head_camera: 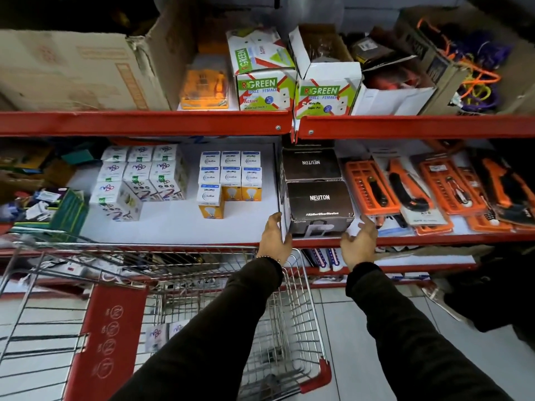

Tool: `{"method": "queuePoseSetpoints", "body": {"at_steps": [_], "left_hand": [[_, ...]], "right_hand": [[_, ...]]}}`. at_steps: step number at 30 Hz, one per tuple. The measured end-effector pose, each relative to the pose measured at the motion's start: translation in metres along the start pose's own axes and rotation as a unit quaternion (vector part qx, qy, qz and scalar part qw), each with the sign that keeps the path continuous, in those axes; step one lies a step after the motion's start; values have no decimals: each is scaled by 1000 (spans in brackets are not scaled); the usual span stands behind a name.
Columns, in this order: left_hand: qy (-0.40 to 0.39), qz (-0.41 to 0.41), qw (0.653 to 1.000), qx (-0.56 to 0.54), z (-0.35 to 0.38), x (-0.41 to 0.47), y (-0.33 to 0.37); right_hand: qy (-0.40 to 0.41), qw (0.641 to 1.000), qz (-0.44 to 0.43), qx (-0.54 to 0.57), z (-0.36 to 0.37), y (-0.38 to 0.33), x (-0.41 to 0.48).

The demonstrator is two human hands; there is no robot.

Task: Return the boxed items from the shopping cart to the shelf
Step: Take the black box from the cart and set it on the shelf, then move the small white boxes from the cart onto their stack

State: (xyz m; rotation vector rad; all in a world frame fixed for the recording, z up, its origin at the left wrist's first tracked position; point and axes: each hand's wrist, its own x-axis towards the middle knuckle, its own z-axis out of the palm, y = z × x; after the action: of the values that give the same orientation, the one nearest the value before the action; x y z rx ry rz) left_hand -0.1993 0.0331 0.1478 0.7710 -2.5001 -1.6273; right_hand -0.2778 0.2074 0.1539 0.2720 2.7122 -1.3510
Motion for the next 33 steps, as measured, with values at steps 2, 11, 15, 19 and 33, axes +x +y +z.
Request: {"method": "queuePoseSetpoints", "body": {"at_steps": [2,11,15,19,33], "left_hand": [[26,8,1000,-3,-9,-7,-4],[49,52,997,32,-70,-66,-68],[20,22,995,90,-103,-95,-114],[16,-19,985,170,-139,-123,-173],[-171,-117,880,427,-190,-125,-326]], "right_hand": [[19,1000,18,16,3,2,-16],[-65,996,-62,-12,62,8,-115],[-165,979,-92,-71,97,13,-156],[-265,949,-107,-135,139,21,-194],[-467,783,-239,-333,295,43,-260]]}}
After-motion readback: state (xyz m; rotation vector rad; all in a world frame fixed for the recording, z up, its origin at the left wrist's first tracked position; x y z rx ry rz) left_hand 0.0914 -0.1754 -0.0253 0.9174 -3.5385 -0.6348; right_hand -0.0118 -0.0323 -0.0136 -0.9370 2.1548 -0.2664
